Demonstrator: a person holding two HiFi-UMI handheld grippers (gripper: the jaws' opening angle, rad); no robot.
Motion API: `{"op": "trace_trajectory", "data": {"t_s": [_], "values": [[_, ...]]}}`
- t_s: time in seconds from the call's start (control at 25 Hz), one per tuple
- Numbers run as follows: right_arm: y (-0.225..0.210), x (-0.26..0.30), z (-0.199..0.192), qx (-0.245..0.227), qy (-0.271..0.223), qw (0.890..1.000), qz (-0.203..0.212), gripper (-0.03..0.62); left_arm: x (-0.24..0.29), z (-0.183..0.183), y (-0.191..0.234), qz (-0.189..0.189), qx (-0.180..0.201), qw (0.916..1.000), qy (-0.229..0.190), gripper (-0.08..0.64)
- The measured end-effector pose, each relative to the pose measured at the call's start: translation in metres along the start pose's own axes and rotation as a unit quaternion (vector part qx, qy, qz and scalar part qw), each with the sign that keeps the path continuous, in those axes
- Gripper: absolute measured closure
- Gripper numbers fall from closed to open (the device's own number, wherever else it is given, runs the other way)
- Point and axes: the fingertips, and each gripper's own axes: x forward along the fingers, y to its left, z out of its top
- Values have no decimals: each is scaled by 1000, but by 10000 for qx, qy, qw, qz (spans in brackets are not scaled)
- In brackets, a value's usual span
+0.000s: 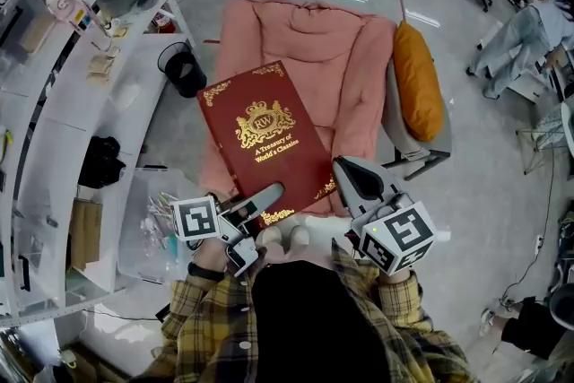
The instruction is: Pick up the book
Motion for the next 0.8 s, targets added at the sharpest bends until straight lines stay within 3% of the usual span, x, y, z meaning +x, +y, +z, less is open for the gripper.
{"op": "trace_trajectory", "data": {"t_s": [0.8], "values": [[6,3,6,57,35,9998,-191,577,-9,-1,-12,-22,120,9999,97,328]]}}
